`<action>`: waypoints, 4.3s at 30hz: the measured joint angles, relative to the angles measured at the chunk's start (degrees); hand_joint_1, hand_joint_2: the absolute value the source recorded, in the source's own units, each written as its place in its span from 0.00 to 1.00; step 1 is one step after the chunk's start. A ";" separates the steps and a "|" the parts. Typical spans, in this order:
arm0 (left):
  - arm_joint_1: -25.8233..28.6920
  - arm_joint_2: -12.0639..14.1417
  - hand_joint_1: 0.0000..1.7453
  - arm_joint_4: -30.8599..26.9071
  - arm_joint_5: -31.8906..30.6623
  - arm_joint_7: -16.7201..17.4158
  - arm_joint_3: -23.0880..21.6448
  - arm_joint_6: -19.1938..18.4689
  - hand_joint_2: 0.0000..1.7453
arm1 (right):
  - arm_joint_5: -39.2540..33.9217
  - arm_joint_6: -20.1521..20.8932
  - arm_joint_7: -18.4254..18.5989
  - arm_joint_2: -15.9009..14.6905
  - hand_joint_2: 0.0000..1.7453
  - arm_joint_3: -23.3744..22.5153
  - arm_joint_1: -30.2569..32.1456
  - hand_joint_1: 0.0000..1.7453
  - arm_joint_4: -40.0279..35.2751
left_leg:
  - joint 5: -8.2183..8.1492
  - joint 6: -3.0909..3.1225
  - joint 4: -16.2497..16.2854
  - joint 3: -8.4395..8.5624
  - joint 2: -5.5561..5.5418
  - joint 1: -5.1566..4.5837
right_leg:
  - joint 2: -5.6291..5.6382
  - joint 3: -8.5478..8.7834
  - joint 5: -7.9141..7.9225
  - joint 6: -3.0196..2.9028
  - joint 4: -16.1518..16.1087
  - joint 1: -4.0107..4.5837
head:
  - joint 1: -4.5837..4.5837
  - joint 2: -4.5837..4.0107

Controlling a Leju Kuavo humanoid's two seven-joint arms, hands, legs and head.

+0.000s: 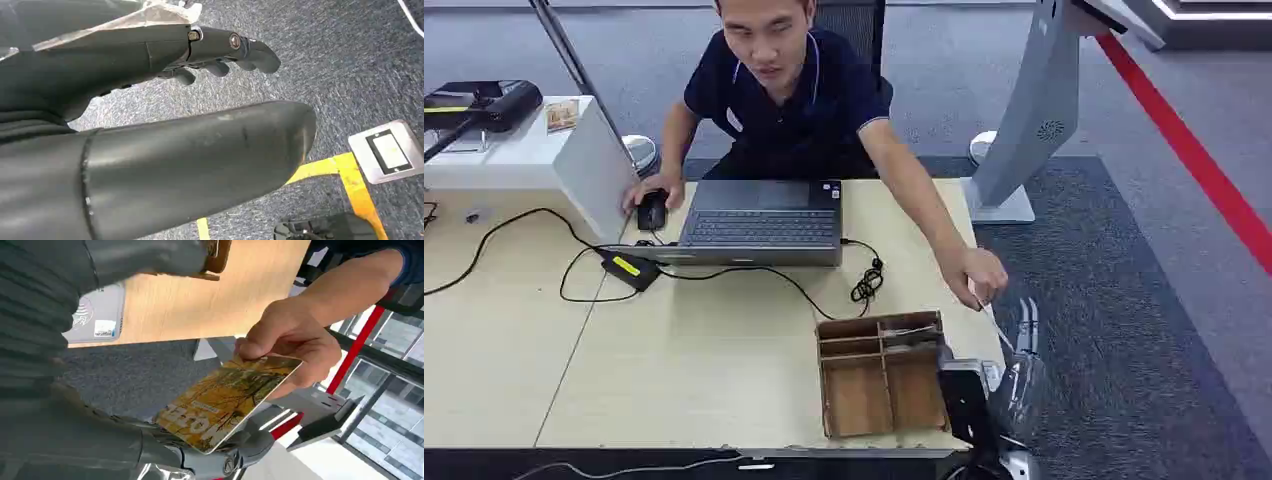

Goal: Pass the card to the sensor for recognition and then transmit it.

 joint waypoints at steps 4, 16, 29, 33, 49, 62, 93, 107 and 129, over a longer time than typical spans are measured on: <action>0.00 -0.02 0.00 0.00 0.00 -0.02 0.00 0.00 0.00 | -0.20 0.00 -0.42 0.00 1.00 0.00 -0.05 1.00 0.20 | 0.00 0.00 0.00 0.00 0.00 0.00 | 0.00 0.00 0.00 0.00 0.00 0.00 | -0.02 0.00; 0.00 -0.09 0.00 0.00 -0.07 0.00 -0.02 0.00 0.00 | -0.70 0.00 -1.05 0.00 1.00 -0.02 -0.06 1.00 0.52 | 0.00 0.00 0.00 0.00 0.00 0.00 | 0.00 -0.01 0.00 0.00 0.00 0.00 | 0.00 0.00; 0.00 -0.09 0.00 0.00 -0.35 0.00 -0.02 0.00 0.00 | -0.61 0.00 -1.14 0.00 1.00 -0.06 -0.06 1.00 0.98 | 0.00 0.00 0.00 0.00 0.00 0.00 | 0.00 -0.01 0.00 0.00 0.00 0.00 | 0.00 0.00; 0.00 -0.11 0.00 0.00 -0.37 0.00 -0.02 0.00 0.00 | 0.00 0.00 -0.90 -0.02 1.00 -0.22 0.01 1.00 1.11 | 0.00 0.00 0.00 0.00 0.00 0.00 | 0.00 -0.02 -0.01 0.00 0.00 0.00 | 0.00 0.00; 0.00 -0.26 0.00 0.00 -0.37 0.07 -0.02 0.00 0.00 | 1.05 -0.02 -1.24 -0.26 1.00 -4.68 0.93 1.00 3.80 | 0.00 0.00 0.00 -0.01 0.00 0.00 | 0.00 -0.05 -0.01 0.00 -0.01 0.00 | 0.00 0.00; 0.00 -0.28 0.00 0.00 -0.35 0.04 -0.02 -0.09 0.00 | 1.05 -0.02 -4.92 0.35 1.00 -11.21 0.18 1.00 11.36 | 0.00 0.00 0.00 -0.06 0.00 0.00 | 0.00 -0.09 -0.01 -0.01 -0.01 0.00 | -0.02 0.00; -0.03 -0.26 0.00 0.00 -0.37 -0.90 -0.04 -0.35 0.00 | 6.25 -0.11 -10.01 4.13 1.00 -25.22 -5.31 1.00 28.31 | 0.00 0.00 0.00 -0.11 0.00 0.00 | 0.00 -0.15 -0.01 -0.01 0.00 0.01 | 0.00 0.00; -0.02 -0.26 0.00 0.00 -0.50 -0.92 -0.04 -0.35 0.00 | 7.47 -0.24 -12.55 5.25 1.00 -27.37 -6.10 1.00 29.00 | 0.00 0.00 0.00 -0.09 0.00 0.00 | 0.00 -0.12 -0.01 -0.01 0.00 0.01 | 0.00 0.00; -0.04 -0.22 0.00 0.00 -1.66 -1.29 -0.39 -0.70 0.00 | 5.40 -0.22 -9.88 6.08 1.00 -16.90 -5.95 1.00 10.86 | 0.00 0.00 0.00 -0.13 0.00 0.01 | 0.00 -0.13 -0.01 -0.01 0.02 0.01 | 0.00 0.00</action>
